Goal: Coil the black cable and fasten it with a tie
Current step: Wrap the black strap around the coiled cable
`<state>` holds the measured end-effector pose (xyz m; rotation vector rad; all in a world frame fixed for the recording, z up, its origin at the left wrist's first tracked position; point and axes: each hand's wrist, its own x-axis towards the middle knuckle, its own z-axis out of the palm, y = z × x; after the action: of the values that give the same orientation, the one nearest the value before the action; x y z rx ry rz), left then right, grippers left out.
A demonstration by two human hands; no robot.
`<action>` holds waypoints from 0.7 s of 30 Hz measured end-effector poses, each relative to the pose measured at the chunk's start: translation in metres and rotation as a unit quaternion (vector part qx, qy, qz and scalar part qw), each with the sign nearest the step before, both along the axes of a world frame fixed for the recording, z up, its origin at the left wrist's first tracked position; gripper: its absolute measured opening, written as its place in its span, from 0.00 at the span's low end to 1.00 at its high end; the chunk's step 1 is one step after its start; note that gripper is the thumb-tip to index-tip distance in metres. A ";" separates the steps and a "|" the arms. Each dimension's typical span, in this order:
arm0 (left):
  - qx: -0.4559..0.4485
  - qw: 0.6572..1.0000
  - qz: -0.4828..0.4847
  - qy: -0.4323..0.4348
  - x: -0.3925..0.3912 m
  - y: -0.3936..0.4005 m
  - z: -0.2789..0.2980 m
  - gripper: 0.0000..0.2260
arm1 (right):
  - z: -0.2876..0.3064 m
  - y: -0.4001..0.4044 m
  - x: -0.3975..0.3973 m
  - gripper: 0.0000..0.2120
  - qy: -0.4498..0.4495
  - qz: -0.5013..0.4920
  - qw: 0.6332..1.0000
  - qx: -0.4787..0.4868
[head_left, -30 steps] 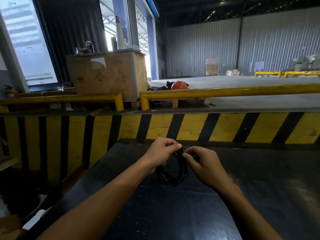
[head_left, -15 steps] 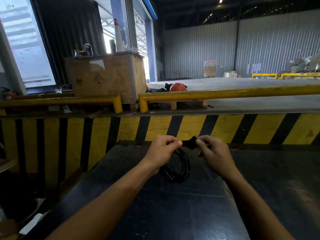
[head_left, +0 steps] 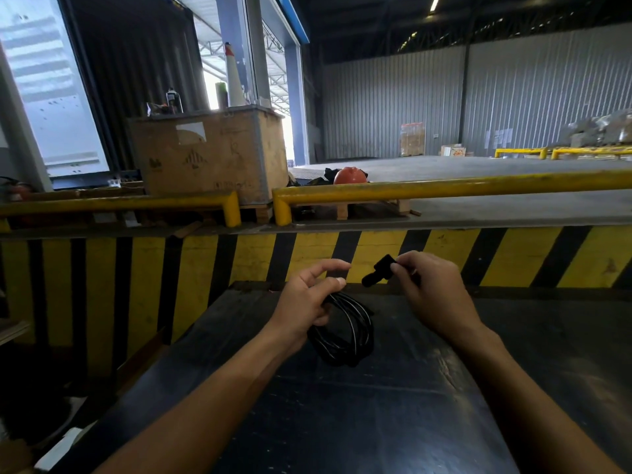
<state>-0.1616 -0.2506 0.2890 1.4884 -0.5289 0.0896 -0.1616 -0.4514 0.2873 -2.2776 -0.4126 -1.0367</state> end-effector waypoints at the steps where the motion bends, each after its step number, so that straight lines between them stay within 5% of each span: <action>1: -0.005 1.000 -0.005 -0.005 -0.001 -0.001 0.003 0.11 | 0.000 0.003 0.000 0.06 -0.009 -0.005 1.000 -0.027; 7: -0.028 0.999 0.012 -0.016 -0.001 -0.006 0.013 0.10 | 0.009 0.019 -0.012 0.07 -0.012 0.063 0.993 -0.103; 12: -0.025 0.998 0.058 -0.027 0.002 -0.004 0.013 0.09 | 0.020 0.019 -0.020 0.05 0.081 0.187 0.979 -0.025; 21: 0.000 0.996 0.084 -0.020 0.006 -0.014 0.005 0.10 | 0.020 0.021 -0.019 0.06 0.120 0.194 0.973 0.038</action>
<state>-0.1553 -0.2647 0.2939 1.5323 -0.4344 0.2519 -0.1802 -0.4307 0.3072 -2.1054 -0.6700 -0.5649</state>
